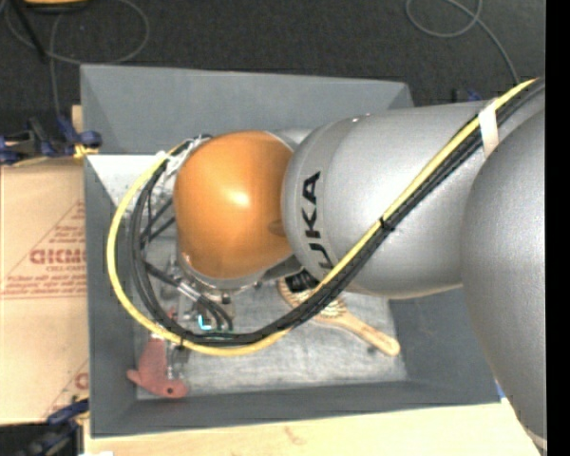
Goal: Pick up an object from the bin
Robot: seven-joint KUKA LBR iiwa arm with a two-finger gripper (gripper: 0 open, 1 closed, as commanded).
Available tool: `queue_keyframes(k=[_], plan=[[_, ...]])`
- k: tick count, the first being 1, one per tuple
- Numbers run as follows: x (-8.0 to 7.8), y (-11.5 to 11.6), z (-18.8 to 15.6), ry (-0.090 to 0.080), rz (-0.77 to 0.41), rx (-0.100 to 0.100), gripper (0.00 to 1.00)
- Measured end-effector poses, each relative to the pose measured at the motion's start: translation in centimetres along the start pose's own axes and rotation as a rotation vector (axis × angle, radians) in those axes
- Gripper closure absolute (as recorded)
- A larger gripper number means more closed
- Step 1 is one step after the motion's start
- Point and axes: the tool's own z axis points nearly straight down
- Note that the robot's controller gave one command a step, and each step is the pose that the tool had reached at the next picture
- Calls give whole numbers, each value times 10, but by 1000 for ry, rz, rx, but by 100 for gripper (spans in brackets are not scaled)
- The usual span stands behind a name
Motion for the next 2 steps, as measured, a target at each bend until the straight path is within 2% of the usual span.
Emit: queue_keyframes(k=[1,2], plan=[[-2,-1,-4,-7,5,-2,0],[0,-11,134,-22,-31,-9,100]])
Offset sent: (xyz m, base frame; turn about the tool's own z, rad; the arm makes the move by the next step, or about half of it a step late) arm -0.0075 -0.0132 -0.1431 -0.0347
